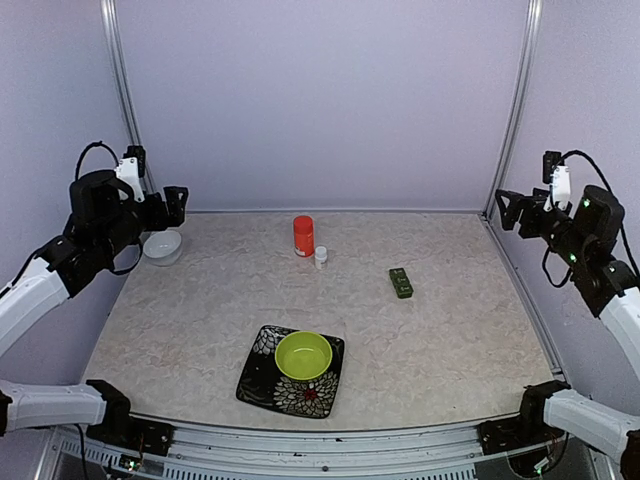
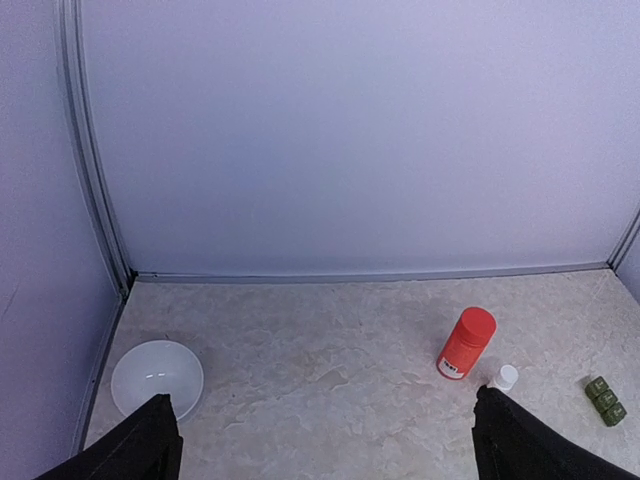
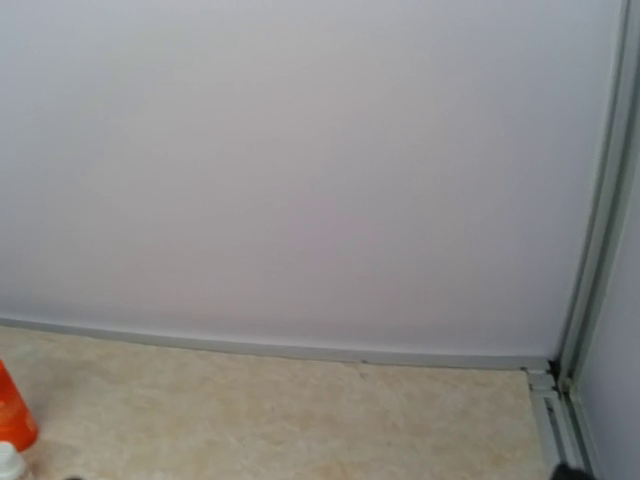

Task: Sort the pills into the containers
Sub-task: Pick up the pill container from the center of the board.

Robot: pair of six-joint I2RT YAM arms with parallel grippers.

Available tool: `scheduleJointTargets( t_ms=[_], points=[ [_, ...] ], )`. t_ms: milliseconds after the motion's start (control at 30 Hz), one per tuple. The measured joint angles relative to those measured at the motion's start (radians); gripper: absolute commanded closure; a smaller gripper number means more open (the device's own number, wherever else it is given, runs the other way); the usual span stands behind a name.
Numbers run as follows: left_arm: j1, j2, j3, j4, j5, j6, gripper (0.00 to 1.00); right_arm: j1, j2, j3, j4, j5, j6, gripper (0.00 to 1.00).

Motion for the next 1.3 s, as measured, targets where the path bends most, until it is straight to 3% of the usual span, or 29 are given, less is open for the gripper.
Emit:
scheduleJointTargets(
  t_ms=[367, 533, 833, 1000, 1300],
  points=[
    [0.124, 0.056, 0.061, -0.084, 0.171, -0.135, 0.01, -0.051, 0.053, 0.106, -0.052, -0.201, 0.110, 0.00],
    [0.184, 0.103, 0.065, -0.098, 0.249, -0.205, 0.01, -0.056, 0.142, 0.140, -0.019, -0.386, 0.190, 0.00],
    [0.140, 0.175, 0.065, -0.095, 0.284, -0.293, 0.01, -0.061, 0.224, 0.051, 0.097, -0.606, 0.323, 0.00],
    [0.032, 0.241, 0.064, -0.080, 0.269, -0.313, 0.01, -0.047, 0.301, 0.076, 0.009, -0.574, 0.285, 0.01],
    [-0.058, 0.358, 0.064, -0.049, 0.240, -0.331, 0.01, 0.133, 0.493, 0.146, -0.168, -0.279, 0.177, 0.05]
  ],
)
